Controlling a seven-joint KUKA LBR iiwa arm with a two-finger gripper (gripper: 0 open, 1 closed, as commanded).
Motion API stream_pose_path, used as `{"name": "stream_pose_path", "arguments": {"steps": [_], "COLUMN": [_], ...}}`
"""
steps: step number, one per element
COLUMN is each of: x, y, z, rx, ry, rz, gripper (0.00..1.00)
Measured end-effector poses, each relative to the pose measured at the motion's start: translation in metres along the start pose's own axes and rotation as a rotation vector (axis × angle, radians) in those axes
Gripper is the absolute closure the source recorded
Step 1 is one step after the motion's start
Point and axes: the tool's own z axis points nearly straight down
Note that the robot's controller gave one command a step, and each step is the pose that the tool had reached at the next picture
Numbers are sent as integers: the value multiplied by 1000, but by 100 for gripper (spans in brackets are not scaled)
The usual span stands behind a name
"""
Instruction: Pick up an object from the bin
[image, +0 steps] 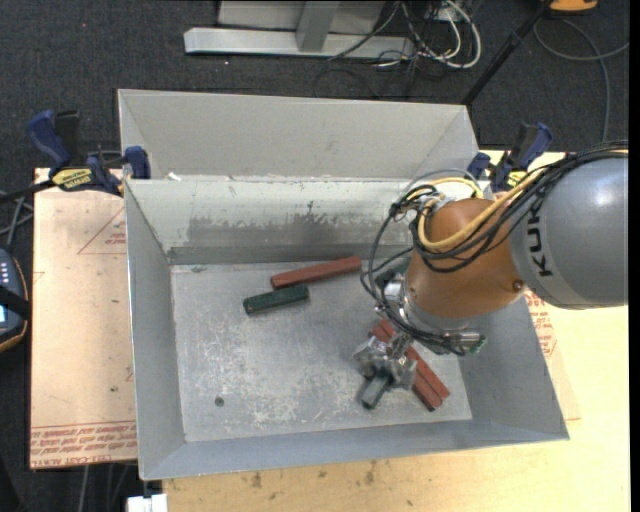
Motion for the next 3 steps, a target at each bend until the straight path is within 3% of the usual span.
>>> {"name": "stream_pose_path", "arguments": {"steps": [1,2,3], "x": [-4,3,-1], "y": [5,9,3], "z": [-51,-119,-161], "rx": [-5,-3,1], "ry": [4,2,0], "rz": [-22,-20,5], "gripper": [100,100,100]}}
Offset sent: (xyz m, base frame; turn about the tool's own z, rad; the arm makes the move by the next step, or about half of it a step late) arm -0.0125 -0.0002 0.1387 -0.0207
